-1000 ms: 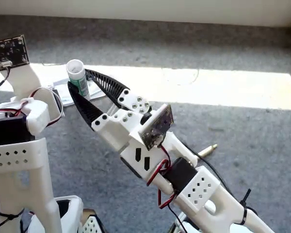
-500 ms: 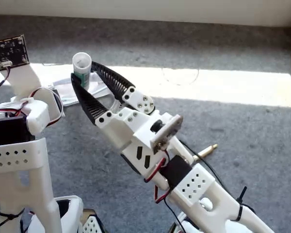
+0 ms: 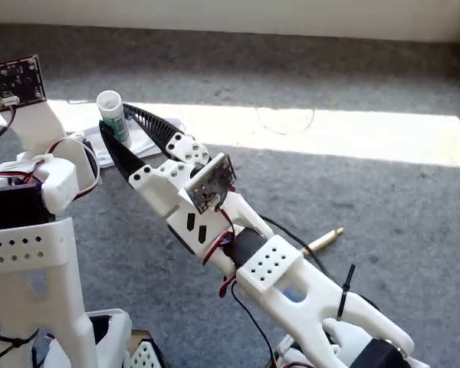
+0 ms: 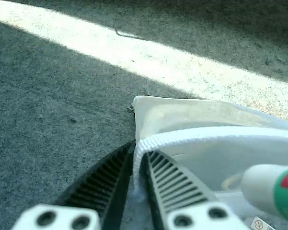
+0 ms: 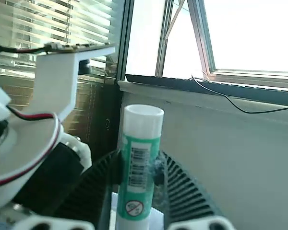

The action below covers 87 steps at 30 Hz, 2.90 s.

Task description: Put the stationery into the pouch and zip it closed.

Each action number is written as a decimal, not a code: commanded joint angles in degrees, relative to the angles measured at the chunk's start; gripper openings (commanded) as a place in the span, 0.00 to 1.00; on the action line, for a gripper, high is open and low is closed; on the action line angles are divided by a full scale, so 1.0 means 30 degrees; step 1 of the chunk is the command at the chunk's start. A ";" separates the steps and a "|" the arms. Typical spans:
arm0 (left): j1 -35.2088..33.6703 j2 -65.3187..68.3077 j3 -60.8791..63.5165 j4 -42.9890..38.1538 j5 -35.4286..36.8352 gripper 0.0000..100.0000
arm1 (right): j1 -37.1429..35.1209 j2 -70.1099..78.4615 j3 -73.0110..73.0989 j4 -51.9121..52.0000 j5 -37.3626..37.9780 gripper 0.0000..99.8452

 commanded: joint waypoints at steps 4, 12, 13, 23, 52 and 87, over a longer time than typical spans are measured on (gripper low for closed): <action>-0.0278 0.0366 0.0249 -0.0176 -0.0176 0.01 | 0.0718 0.0601 -0.0249 -0.0601 0.0205 0.00; -0.0366 0.0366 0.0249 -0.0176 -0.0176 0.01 | 0.0718 0.1773 -0.0396 -0.0601 0.0205 0.00; -0.0366 0.0366 0.0249 -0.0147 -0.0176 0.01 | 0.0718 0.1773 -0.0396 -0.0601 0.0205 0.00; -0.0366 0.0366 0.0249 -0.0117 -0.0176 0.01 | 0.0718 0.1714 -0.0278 -0.0484 0.0205 0.10; -0.0366 0.0396 0.0278 -0.0147 -0.0205 0.01 | 0.0278 -0.0982 -0.0396 0.4000 0.0205 0.11; -0.0366 0.0484 0.0278 -0.0176 -0.0205 0.01 | 0.1158 -0.5260 -0.3062 1.4022 0.0059 0.20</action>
